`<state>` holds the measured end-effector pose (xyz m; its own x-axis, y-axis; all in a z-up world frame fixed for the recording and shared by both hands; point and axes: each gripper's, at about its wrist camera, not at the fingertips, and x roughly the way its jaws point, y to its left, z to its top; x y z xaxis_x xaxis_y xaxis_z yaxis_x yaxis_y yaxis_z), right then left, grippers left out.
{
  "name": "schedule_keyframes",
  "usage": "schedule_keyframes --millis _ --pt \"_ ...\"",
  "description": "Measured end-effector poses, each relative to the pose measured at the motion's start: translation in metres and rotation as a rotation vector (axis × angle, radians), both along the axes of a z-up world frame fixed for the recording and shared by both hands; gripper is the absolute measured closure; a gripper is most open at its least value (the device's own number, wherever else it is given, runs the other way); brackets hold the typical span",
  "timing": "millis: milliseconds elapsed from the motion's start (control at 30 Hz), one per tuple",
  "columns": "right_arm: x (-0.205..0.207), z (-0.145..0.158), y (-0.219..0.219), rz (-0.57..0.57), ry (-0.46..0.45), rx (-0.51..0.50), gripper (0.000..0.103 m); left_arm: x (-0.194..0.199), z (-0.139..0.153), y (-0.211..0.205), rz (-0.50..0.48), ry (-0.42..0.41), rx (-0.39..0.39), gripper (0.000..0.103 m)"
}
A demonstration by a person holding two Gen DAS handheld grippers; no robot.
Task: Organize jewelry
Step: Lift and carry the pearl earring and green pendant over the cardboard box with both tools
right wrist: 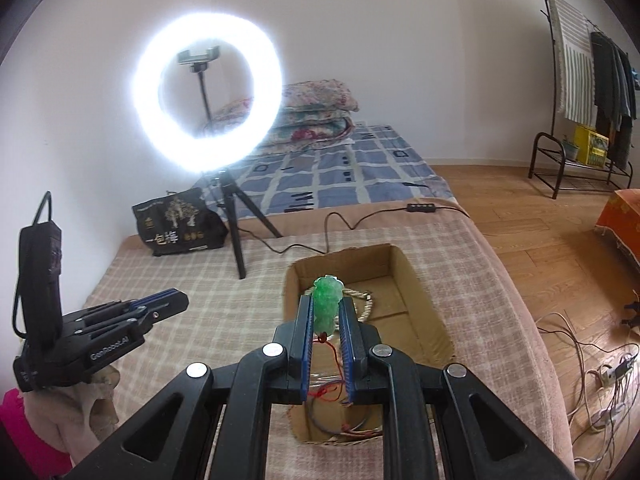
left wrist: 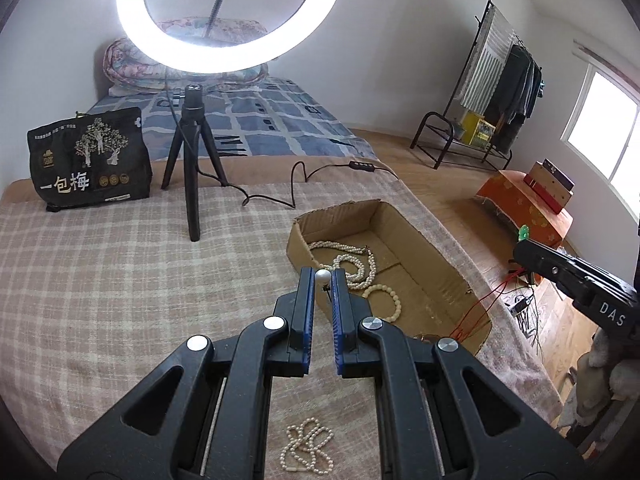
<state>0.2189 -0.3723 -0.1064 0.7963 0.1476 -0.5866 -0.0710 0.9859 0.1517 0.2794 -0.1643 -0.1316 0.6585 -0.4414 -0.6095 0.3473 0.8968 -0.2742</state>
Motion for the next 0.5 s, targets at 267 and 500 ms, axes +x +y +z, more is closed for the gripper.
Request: schedule_keyframes --millis 267,500 --pt "0.011 -0.019 -0.030 -0.053 0.042 -0.004 0.092 0.016 -0.006 -0.040 -0.035 0.017 -0.003 0.097" --pt "0.018 -0.044 -0.042 -0.059 0.111 -0.030 0.092 0.026 -0.023 -0.066 -0.065 0.053 0.024 0.097"
